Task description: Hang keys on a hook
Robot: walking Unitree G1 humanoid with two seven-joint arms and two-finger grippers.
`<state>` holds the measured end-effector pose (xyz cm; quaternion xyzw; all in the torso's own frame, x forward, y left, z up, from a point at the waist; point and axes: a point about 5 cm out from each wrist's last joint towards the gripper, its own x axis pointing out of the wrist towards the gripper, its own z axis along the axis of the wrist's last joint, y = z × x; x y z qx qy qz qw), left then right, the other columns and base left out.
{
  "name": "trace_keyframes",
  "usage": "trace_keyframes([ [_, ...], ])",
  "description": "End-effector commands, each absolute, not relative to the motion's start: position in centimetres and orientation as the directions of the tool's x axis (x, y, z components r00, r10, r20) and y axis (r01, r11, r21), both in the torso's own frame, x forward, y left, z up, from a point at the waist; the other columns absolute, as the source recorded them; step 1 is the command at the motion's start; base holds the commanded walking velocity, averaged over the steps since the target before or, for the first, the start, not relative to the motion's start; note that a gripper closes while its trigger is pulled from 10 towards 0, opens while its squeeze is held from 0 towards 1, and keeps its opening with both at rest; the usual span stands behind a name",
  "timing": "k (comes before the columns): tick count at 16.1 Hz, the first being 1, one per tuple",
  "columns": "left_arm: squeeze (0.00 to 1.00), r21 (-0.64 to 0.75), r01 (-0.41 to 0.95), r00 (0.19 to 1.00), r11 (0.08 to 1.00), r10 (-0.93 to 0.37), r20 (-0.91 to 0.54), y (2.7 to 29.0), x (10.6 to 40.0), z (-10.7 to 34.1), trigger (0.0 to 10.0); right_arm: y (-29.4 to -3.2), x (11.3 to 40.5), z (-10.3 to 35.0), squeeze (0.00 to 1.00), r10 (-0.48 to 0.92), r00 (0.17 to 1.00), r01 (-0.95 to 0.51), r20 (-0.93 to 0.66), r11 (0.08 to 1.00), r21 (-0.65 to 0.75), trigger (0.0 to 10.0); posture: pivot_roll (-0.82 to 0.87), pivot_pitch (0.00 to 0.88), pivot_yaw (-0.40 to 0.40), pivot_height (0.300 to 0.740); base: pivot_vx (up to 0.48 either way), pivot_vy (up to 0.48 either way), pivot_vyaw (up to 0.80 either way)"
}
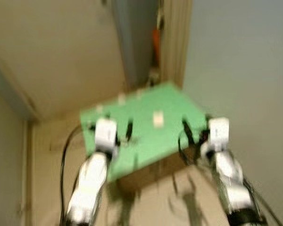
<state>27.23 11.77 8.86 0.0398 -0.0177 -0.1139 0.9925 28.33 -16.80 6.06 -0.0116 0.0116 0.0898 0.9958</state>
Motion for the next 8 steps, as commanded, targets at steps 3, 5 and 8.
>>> trace_keyframes([
  [3,0.00,0.080,0.188,0.982,0.979,-0.189,0.002,12.4,27.6,8.6,10.0,-16.2,28.4,6.1,0.00,0.204,0.979,-0.205,-0.016,0.979,-0.022,10.0,-0.16,0.000,0.104,0.740,0.424,0.000,0.00],
  [5,0.00,0.104,0.191,0.982,0.976,-0.191,-0.010,12.3,27.6,8.4,10.0,-16.2,28.2,6.0,0.00,0.205,0.978,-0.206,-0.022,0.978,-0.022,10.0,-0.16,0.000,0.105,0.740,0.416,0.000,0.00],
  [8,0.00,0.142,0.194,0.979,0.971,-0.184,-0.082,12.2,28.3,7.7,10.0,-15.9,27.9,5.7,0.00,0.215,0.976,-0.216,-0.034,0.976,-0.017,10.0,-0.16,0.000,0.104,0.740,0.480,0.000,0.00],
])
